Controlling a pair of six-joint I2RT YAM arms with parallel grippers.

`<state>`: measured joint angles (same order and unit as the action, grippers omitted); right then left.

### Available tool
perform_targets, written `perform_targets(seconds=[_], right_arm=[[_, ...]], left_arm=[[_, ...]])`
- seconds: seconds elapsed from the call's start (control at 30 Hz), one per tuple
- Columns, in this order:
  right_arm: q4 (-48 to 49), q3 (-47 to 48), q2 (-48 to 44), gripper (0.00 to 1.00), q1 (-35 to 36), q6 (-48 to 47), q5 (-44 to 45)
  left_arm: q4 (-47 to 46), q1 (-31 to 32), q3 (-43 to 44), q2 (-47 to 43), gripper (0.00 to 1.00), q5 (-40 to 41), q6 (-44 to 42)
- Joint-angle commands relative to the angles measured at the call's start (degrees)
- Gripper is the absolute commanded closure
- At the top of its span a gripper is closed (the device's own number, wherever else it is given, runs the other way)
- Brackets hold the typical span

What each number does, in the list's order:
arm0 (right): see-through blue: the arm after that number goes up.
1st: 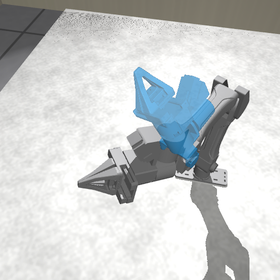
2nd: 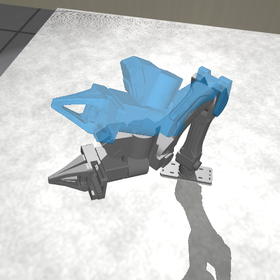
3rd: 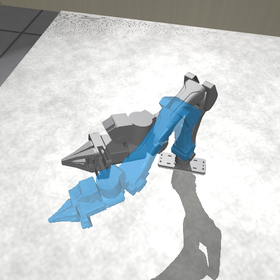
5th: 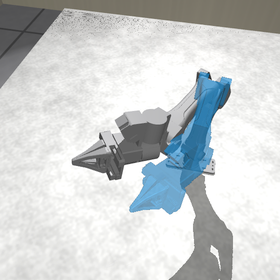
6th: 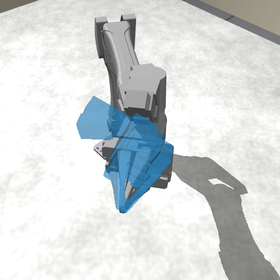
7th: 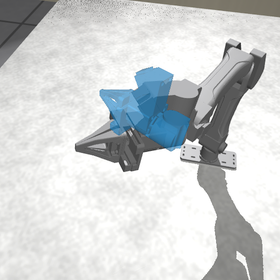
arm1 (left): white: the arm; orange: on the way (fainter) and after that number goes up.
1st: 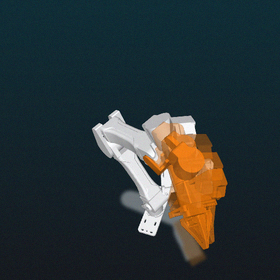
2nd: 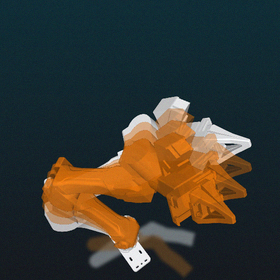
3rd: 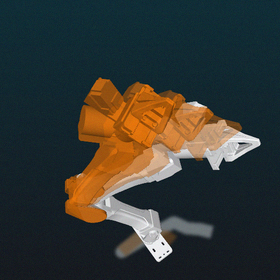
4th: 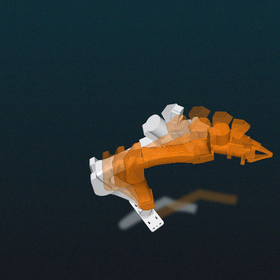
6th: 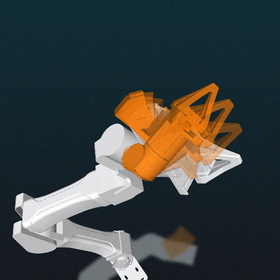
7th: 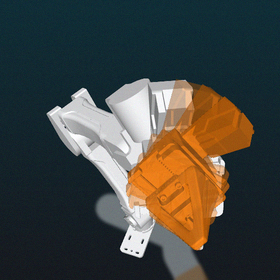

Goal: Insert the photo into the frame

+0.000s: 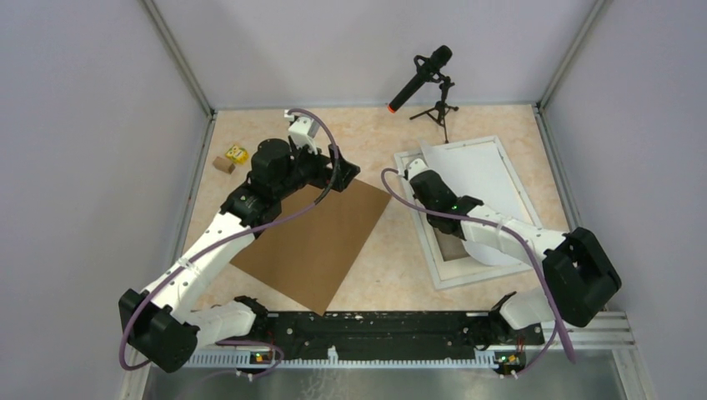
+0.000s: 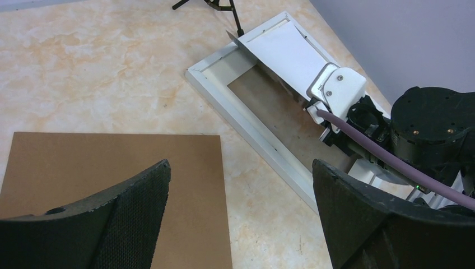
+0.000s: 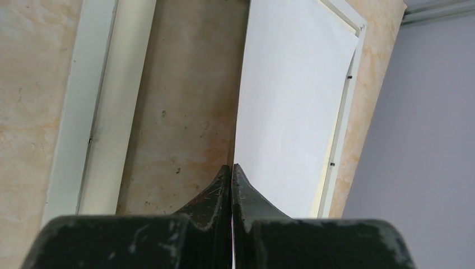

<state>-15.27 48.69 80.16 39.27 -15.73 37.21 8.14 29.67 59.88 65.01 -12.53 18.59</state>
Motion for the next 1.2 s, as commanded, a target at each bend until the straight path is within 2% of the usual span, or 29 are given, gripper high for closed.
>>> perform_targets(seconds=[0.0,0.7,1.17], right_arm=[[4.7,0.8,1.2,1.00,0.4,0.3,1.0],[4.8,-1.0,2.0,1.00,1.3,-7.7,7.6],[9.8,-3.4,3.0,0.98,3.1,-10.9,6.8]], left_arm=[[-2.1,-0.3,0.0,0.0,0.02,-0.3,0.0],[-2.9,0.0,-0.5,0.1,0.02,-2.2,0.9],[-3.1,0.1,-0.5,0.0,0.02,-3.2,1.1]])
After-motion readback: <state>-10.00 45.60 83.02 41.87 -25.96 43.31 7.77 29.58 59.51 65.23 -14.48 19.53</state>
